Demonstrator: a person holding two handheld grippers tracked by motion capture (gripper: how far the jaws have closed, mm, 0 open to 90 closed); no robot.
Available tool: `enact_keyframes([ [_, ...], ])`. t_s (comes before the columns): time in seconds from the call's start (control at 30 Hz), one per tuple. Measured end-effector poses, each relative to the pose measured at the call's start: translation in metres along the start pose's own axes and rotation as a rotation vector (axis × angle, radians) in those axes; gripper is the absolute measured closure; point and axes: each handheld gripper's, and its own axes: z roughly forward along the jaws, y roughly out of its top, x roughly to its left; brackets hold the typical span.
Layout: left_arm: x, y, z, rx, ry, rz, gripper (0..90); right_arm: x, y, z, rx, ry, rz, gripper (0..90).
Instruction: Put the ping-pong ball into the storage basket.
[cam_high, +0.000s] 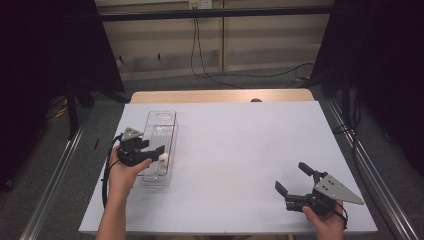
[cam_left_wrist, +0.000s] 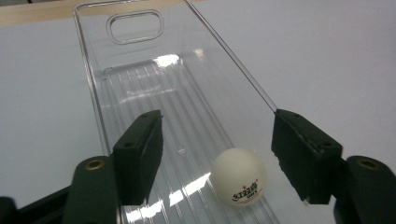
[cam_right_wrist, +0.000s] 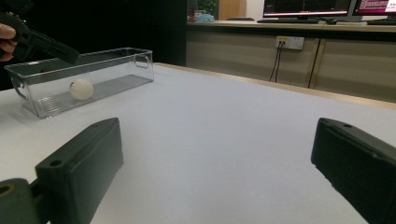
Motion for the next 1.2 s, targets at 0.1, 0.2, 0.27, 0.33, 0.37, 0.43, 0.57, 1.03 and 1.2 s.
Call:
enact_keyframes([
  [0.1,0.0,0.0,-0.001,-0.003,0.003,-0.004,29.5,0.0,0.0,0.0,0.0,0.004,-0.001,1.7],
  [0.2,0.0,0.001,-0.001,-0.009,-0.01,-0.015,25.2,0.0,0.0,0.0,0.001,0.003,-0.002,1.7],
  [0.27,-0.001,0.001,-0.002,-0.013,-0.006,-0.009,23.3,0.0,0.0,0.001,-0.003,-0.001,-0.001,1.7],
  [0.33,-0.001,0.002,-0.003,-0.017,-0.011,-0.002,19.7,0.0,0.0,0.001,-0.002,-0.001,0.002,1.7],
  [0.37,-0.002,0.002,-0.003,-0.024,-0.004,-0.009,18.2,0.0,0.001,0.001,-0.001,0.003,0.001,1.7],
  [0.43,-0.002,0.002,-0.004,-0.03,-0.002,-0.011,15.3,0.001,0.001,0.001,-0.004,0.0,-0.001,1.7],
  [0.57,-0.001,0.002,-0.006,-0.046,-0.005,-0.013,12.2,0.001,0.001,0.001,-0.004,0.0,-0.002,1.7],
  [1.03,-0.003,-0.001,-0.015,-0.103,-0.039,-0.003,3.4,0.001,0.001,0.001,-0.003,-0.001,0.001,1.7],
  [1.2,-0.003,-0.002,-0.016,-0.126,-0.056,0.009,3.3,0.001,0.001,0.001,-0.005,0.0,0.004,1.7],
])
